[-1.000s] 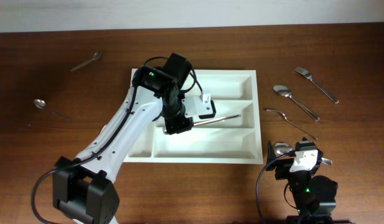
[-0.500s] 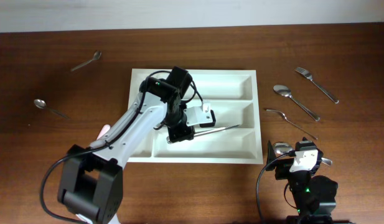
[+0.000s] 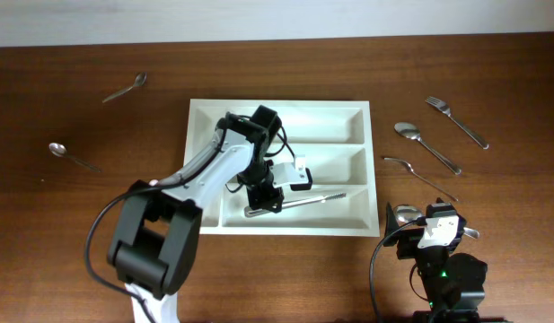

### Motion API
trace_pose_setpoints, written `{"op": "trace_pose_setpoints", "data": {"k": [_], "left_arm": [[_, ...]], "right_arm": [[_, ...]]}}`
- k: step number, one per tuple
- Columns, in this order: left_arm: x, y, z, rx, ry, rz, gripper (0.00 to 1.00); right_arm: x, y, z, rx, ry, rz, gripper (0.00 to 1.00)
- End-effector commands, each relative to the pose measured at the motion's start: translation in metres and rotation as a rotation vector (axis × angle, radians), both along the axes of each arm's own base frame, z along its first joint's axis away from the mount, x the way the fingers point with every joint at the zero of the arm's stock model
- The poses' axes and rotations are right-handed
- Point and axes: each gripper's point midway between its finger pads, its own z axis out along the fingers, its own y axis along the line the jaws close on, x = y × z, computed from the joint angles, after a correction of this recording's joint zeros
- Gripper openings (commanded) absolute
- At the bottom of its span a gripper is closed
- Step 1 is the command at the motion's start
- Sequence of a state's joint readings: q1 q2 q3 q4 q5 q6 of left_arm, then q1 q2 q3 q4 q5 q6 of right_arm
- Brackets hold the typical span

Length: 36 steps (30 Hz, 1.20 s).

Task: Pack container
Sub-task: 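Carry the tongs into the tray's long bottom compartment and release, then move the left gripper back left over the small spoon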

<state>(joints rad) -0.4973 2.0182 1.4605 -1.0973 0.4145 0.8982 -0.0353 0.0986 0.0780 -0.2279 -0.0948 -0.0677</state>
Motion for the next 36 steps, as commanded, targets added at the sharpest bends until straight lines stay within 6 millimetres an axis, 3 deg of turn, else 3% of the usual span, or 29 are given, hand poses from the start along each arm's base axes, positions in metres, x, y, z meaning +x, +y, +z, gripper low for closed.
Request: {"op": "trace_pose_setpoints", "data": {"k": [1,9,14,18,26,32,36], "left_arm": [[-0.005,-0.004,-0.007,-0.023,0.036,-0.015,0.02],[-0.009,-0.01,-0.007,-0.035,0.039,-0.03,0.02],[-0.01,-0.01,-0.007,-0.031,0.041,-0.027,0.3],[-0.01,-0.01,-0.007,-0.03,0.042,-0.027,0.37],[-0.01,-0.01,-0.003,-0.028,0.045,-0.02,0.41],[0.007,-0.019,0.022,-0.057,-0.01,-0.021,0.41],[0.029,-0.027,0.055,-0.077,-0.095,-0.022,0.41]], "right_arm": [[0.0,0.004,-0.002,0.0,-0.003,0.017,0.99],[0.0,0.004,-0.002,-0.001,-0.003,0.017,0.99],[0.0,0.004,-0.002,0.0,-0.003,0.017,0.99],[0.0,0.004,-0.002,0.0,-0.003,0.017,0.99],[0.0,0.004,-0.002,0.0,-0.003,0.017,0.99],[0.0,0.004,-0.002,-0.001,-0.003,0.017,0.99],[0.0,0.004,-0.002,0.0,-0.003,0.017,0.99]]}}
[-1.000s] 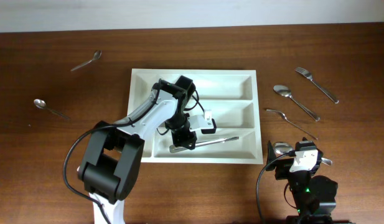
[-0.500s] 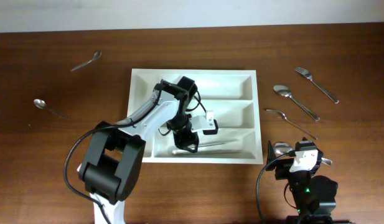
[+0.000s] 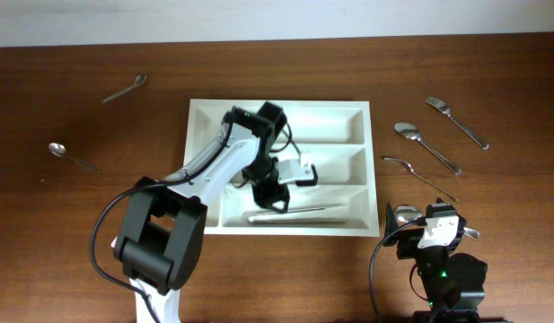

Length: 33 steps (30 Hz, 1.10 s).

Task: Pack container
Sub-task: 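Move the left gripper back left over the small spoon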

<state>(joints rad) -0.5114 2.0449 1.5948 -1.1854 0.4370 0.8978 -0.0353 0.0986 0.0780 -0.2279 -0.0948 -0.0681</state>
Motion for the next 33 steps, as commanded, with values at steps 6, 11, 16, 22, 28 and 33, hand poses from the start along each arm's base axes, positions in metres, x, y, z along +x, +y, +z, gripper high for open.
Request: {"op": "trace_pose_setpoints", "data": {"k": [6,11,16,22,28,33], "left_arm": [[0.089,0.007,0.084,0.077,-0.346,0.216,0.41],[0.157,0.062,0.123,0.144,-0.52,0.581,0.45],[0.19,0.144,0.128,0.141,-0.453,1.014,0.44],[0.195,0.247,0.125,0.161,-0.341,1.438,0.5],[0.191,0.267,0.13,-0.037,-0.162,1.497,0.72],[0.187,0.303,0.123,0.035,-0.176,1.605,0.72]], "right_arm": [[0.0,0.004,-0.002,0.0,-0.003,0.017,0.99],[0.0,0.004,-0.002,0.0,-0.003,0.017,0.99],[0.0,0.004,-0.002,0.0,-0.003,0.017,0.99],[0.0,0.004,-0.002,0.0,-0.003,0.017,0.99],[0.0,0.004,-0.002,0.0,-0.003,0.017,0.99],[0.0,0.004,-0.002,0.0,-0.003,0.017,0.99]]}}
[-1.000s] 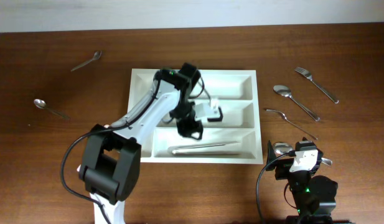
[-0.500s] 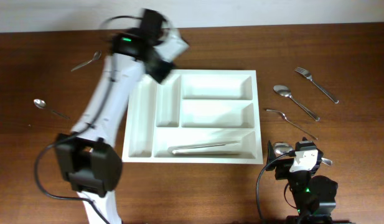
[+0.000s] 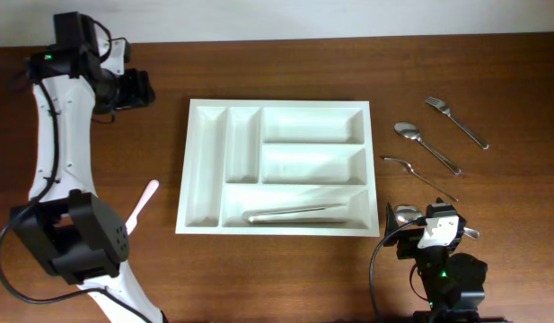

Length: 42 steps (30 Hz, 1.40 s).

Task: Pack container
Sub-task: 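Move the left gripper back left over the small spoon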

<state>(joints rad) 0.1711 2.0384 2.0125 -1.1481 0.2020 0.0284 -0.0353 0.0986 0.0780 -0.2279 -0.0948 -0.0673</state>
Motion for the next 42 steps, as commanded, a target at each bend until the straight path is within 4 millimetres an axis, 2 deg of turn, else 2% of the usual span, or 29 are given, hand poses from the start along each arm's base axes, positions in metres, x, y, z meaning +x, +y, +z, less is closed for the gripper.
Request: {"op": "trace_pose_setpoints", "data": {"k": [1,5,10,13,21,26,34,42], "left_arm": [[-0.005,0.023,0.005,0.011,0.009,0.151,0.73],[-0.024,0.073,-0.021,0.137,0.115,0.467,0.82],[-0.038,0.111,-0.049,0.147,0.182,0.711,0.85],[-0.038,0.133,-0.067,0.123,0.195,0.806,0.85],[-0.042,0.176,-0.115,0.102,0.24,0.891,0.85],[-0.051,0.197,-0.137,0.096,0.271,0.935,0.84],[-0.059,0.219,-0.151,0.092,0.282,0.973,0.84],[-0.036,0.231,-0.147,0.123,0.183,0.856,0.79]], "right_arm": [[0.0,0.004,-0.002,-0.001,-0.003,0.017,0.99],[0.0,0.004,-0.002,-0.001,-0.003,0.017,0.99],[0.0,0.004,-0.002,-0.001,-0.003,0.018,0.99],[0.0,0.004,-0.002,-0.001,-0.003,0.018,0.99],[0.0,0.004,-0.002,-0.001,-0.003,0.017,0.99],[0.0,0.004,-0.002,-0.001,-0.003,0.017,0.99],[0.0,0.004,-0.002,-0.001,-0.003,0.018,0.99],[0.0,0.004,-0.002,-0.001,-0.003,0.018,0.99]]}}
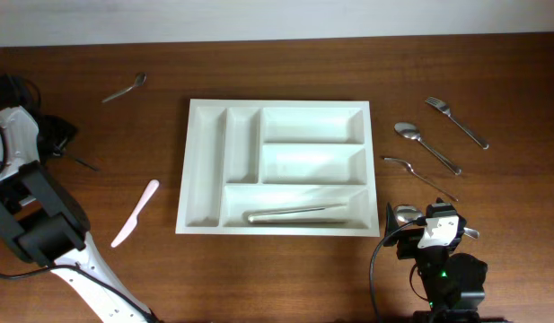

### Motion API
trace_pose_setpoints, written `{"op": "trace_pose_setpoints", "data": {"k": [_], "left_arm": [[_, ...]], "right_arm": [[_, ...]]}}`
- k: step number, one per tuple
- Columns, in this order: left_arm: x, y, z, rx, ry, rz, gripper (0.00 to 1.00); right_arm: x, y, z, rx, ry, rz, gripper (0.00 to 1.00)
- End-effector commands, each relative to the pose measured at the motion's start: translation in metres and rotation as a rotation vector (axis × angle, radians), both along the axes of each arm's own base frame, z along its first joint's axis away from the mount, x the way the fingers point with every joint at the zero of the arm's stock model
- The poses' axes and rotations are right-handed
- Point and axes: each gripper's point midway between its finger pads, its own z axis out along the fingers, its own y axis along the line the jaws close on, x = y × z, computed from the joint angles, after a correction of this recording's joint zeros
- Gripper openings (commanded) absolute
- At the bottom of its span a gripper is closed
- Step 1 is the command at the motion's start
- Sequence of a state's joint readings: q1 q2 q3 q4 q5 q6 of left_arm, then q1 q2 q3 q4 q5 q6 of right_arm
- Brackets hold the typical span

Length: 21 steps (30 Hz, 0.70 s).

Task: Pack container
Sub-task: 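Move the left gripper back left over the small spoon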

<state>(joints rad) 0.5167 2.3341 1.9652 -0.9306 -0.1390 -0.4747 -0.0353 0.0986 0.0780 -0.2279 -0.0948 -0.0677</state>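
The white cutlery tray (205, 170) lies mid-table, and one metal utensil (294, 213) rests in its long front compartment. My left gripper (59, 137) is at the far left edge, over the bowl end of a spoon (83, 163) whose handle sticks out to the right. Its jaws are too small and dark to read. Folded at the front right, my right gripper (426, 220) has shiny metal showing beside it, and I cannot tell its state.
A pink plastic knife (135, 213) lies left of the tray. A small spoon (126, 87) sits at the back left. Right of the tray lie a fork (456, 121), a spoon (426, 146) and a thin utensil (420, 177).
My left arm has moved from the back left, beside the small spoon, to the far left edge over the other spoon. The pink knife shows in full. The right arm has not moved.
My left gripper was down in the tray's front compartment at a metal utensil. Then it stood a little higher, with the utensil lying flat there. Later the arm was at the back left corner, and now it is over the far-left spoon.
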Motion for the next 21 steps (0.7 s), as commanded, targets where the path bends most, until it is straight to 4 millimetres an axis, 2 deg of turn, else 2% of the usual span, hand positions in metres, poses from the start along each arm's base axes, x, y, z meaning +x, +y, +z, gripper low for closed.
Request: {"op": "trace_pose_setpoints", "data": {"k": [1,8,21], "left_arm": [[0.004,0.003,-0.004,0.02,0.007,-0.083,0.78],[0.012,0.008,-0.008,0.036,-0.02,-0.081,0.69],[0.014,0.0,-0.056,-0.034,0.009,-0.094,0.69]], "right_arm": [[0.0,0.004,-0.002,0.0,-0.003,0.017,0.99],[0.0,0.004,-0.002,0.0,-0.003,0.017,0.99],[0.0,0.004,-0.002,-0.001,-0.003,0.017,0.99]]}}
